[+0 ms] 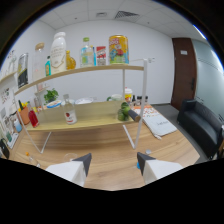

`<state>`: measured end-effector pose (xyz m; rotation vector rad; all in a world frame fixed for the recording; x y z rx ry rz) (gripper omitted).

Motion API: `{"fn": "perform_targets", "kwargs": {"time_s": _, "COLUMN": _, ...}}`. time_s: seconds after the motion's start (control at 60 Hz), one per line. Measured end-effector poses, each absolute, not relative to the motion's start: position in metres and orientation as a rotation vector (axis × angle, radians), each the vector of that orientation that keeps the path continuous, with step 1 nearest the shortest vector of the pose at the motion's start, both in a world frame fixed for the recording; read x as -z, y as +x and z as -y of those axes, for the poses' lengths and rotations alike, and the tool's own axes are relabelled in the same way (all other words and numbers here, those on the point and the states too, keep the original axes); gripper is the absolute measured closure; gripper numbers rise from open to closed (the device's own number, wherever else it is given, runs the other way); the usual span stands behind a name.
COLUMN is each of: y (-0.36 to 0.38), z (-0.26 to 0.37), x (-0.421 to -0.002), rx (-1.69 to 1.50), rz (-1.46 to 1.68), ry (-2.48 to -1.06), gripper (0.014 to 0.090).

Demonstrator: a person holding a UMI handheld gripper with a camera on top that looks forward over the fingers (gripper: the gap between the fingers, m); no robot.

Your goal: Make me a cup of Mount Fuji.

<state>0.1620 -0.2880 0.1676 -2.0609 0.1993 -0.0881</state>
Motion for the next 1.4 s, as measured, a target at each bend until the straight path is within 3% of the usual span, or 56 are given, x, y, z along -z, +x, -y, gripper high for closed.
{"fn": "perform_targets", "kwargs": {"time_s": 0.283, "y": 0.051, "z": 0.266, "x": -0.171, "rx": 0.034, "rz": -0.136, "ry": -2.132, "gripper": 0.019}}
{"fn": "perform_targets", "kwargs": {"time_s": 0.483, "y": 0.003, "z": 0.256, "x": -0.236, "rx": -0.009, "rz": -0.131, "ry": -2.16, "gripper": 0.0183}}
{"fn": "perform_targets", "kwargs": {"time_s": 0.85, "y": -0.063, "z": 0.203, "x": -0.408, "rx": -0.052, "rz": -0.069, "ry": -1.908, "gripper": 0.0192}}
{"fn": "perform_targets", "kwargs": {"time_s": 1.0, "y": -0.078, "z": 0.16, "x": -0.431, "rx": -0.026, "rz": 0.015, "ry": -1.729, "gripper": 0.0198}}
{"fn": "perform_targets", "kwargs": {"time_s": 1.1, "y": -0.074, "z": 0.134, "x": -0.423, "rx": 0.023, "rz": 0.025, "ry": -1.699, "gripper": 0.0218}}
{"fn": "perform_targets", "kwargs": {"time_s": 1.267, "y": -0.064, "z": 0.104, "x": -0.403, "rx": 0.039, "rz": -0.001, "ry": -1.712, "gripper": 0.0309}}
{"fn": "perform_targets", "kwargs": {"time_s": 1.4, "y": -0.055, "z": 0.093, "x": -0.398, "rx": 0.049, "rz": -0.025, "ry": -1.714, "gripper": 0.0548}}
